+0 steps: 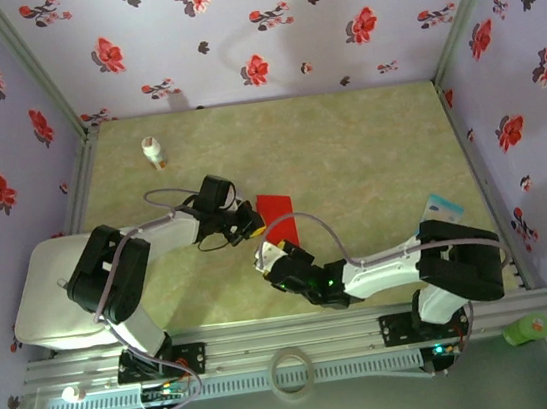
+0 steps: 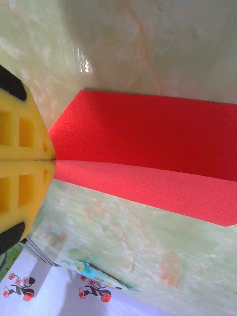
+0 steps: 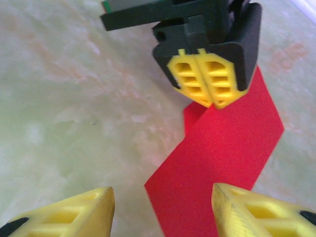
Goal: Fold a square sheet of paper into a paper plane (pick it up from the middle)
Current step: Third fold the triangle at the center of the table.
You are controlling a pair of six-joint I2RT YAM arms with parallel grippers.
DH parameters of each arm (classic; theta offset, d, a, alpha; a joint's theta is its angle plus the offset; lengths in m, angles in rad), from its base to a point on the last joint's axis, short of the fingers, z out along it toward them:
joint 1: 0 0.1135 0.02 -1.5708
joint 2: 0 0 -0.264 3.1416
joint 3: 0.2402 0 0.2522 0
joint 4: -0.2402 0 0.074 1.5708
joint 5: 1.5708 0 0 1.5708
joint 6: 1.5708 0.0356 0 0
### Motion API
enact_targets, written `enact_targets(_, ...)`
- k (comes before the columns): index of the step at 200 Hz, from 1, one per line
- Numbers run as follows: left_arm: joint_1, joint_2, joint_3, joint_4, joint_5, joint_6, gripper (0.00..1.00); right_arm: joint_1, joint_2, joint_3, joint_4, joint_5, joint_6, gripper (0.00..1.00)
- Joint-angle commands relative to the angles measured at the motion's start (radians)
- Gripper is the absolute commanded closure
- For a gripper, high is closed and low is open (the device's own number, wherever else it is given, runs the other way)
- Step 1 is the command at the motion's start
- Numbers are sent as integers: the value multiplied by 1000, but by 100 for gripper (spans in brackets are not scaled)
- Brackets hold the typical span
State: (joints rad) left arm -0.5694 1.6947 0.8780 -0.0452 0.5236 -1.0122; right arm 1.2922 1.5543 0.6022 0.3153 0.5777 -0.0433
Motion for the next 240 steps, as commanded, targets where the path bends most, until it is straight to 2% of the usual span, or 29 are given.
enact_targets(1,-5,3,6,-3,2,-6,100,11,21,28,39,85,-19,48)
enact_targets(18,-4,5,7,-4,3,-5,100,11,25,27,49,83,-14,52)
enact_targets(71,-4,5,7,-3,2,-8,100,12,17,21,43,77,5,75)
enact_targets(134,-4,1,3,-1,0,-8,100,12,10,21,17,110,48,92)
enact_targets(148,-3,-1,7,-1,0,-7,100,13,14,21,9,113,49,100)
enact_targets(163,-1,-10,9,-5,-5,0,100,11,11,21,7,110,55,100)
enact_targets(173,0,-22,7,-16,-19,8,90,10,5,17,10,103,66,100)
enact_targets(180,3,-34,8,-27,-30,17,89,7,0,13,11,94,78,100)
enact_targets(189,9,-47,13,-45,-36,34,89,-5,-9,11,7,64,107,100)
enact_targets(209,25,-70,54,-157,-69,88,63,-50,-40,-6,15,-50,176,100)
enact_targets(226,39,-101,80,-227,-113,136,61,-97,-73,-36,61,-187,236,100)
enact_targets(240,58,-123,92,-250,-122,160,61,-160,-98,-63,110,-373,300,100)
